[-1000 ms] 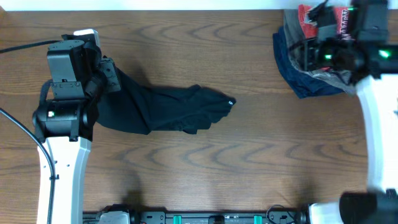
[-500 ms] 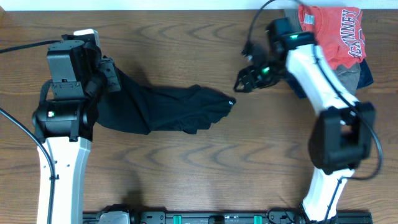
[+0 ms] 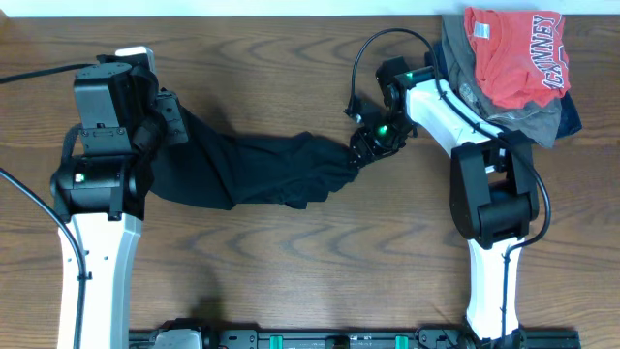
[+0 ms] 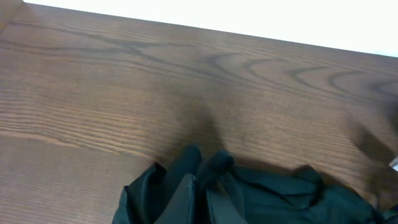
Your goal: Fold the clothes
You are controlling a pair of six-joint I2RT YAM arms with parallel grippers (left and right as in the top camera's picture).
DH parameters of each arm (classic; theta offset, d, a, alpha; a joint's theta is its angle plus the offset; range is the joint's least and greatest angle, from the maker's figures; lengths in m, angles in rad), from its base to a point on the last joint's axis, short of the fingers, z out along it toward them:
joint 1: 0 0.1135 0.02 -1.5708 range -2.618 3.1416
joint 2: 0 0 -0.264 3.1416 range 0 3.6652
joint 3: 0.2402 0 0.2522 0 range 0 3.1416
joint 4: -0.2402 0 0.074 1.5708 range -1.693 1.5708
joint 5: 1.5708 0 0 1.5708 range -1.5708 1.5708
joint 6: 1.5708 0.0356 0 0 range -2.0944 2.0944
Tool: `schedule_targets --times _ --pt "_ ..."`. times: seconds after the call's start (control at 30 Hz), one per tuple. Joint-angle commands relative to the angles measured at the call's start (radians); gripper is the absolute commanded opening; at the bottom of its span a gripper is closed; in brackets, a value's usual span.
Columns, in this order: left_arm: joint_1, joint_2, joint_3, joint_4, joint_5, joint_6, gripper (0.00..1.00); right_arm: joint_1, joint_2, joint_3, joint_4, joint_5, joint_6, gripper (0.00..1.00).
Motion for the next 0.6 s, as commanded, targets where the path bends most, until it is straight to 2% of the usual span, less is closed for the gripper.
schedule_targets --times 0.0,0.13,0.2,0.37,0.57 --pt "0.004 -0.006 0.028 0.001 -0.005 -0.001 0.06 0.006 0.013 -0.002 0.011 -0.026 -0.018 0.34" --pt "0.004 -0.006 0.028 0.001 -0.005 -0.001 0.06 0.009 0.013 -0.002 0.036 -0.026 -0.018 0.18" --pt "0.004 -0.006 0.028 0.001 -0.005 -0.001 0.06 0.011 0.013 -0.002 0.045 -0.026 -0.017 0.01" --pt "0.004 -0.007 0.028 0.016 -0.006 0.0 0.06 0.001 -0.021 0.026 0.064 -0.023 -0.017 0.01" --pt "0.004 -0.007 0.028 0.042 -0.006 0.003 0.06 -0.042 -0.183 0.157 -0.01 0.072 -0.017 0.01"
